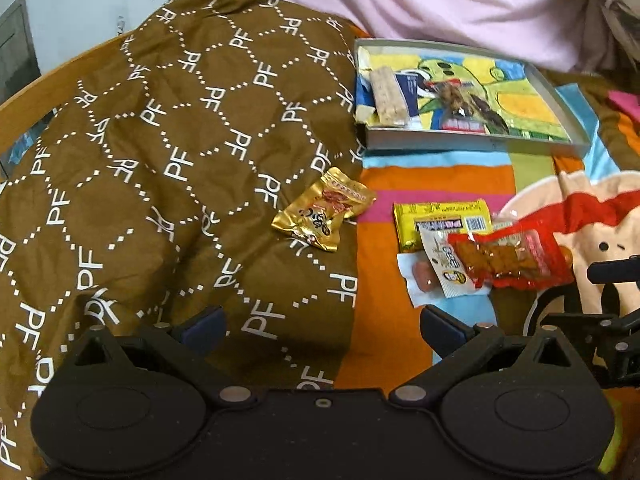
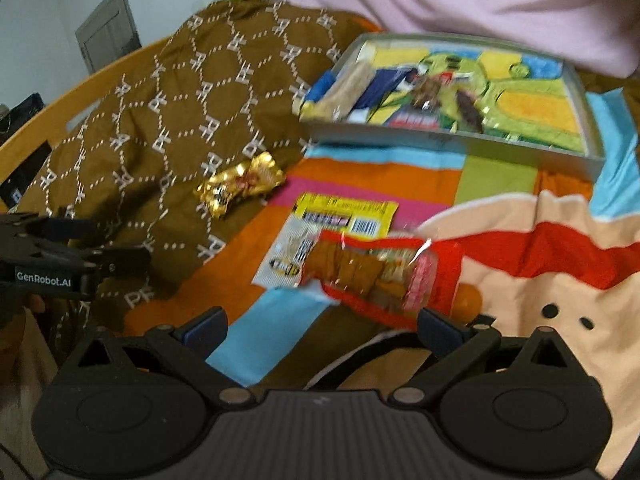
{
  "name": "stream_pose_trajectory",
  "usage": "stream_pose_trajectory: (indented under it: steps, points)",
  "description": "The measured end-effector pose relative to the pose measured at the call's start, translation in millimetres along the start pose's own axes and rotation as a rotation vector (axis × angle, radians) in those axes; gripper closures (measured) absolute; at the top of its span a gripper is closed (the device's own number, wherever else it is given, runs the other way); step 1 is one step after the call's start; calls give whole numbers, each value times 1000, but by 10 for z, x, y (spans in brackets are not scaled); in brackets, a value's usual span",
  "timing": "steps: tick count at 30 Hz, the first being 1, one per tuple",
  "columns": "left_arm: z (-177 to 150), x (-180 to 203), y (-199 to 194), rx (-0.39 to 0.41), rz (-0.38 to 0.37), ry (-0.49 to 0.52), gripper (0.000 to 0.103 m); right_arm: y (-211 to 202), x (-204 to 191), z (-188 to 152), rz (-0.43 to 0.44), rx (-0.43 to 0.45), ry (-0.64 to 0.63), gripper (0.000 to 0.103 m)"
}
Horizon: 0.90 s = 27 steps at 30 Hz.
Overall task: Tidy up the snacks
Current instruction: 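Move the left tool to the gold pouch while the right tool reaches the red-edged strip pack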
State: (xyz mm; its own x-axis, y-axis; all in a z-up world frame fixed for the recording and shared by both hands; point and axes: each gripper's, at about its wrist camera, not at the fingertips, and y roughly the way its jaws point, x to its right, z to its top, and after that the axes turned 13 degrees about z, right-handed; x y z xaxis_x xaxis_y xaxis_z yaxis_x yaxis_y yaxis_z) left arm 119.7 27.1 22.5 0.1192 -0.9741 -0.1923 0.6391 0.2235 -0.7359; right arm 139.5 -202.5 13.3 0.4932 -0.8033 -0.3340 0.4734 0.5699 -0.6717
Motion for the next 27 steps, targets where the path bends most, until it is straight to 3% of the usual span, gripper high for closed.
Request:
stream_pose_trajectory:
  steps: [10,15,22,27]
  points:
    - [74,63,128,-24,-19,20,1,125,106,115,27,-22,49,0]
    - [240,-19,332,-46,-14,-21,1,216,179,231,-2,-36,-66,0]
    - [573,-166,613,37,10,-72,1,393,395,462,126,-62,-233,0]
    - [708,-78,896,15,-26,-64,1,549,511,538,114,-106,-278,0]
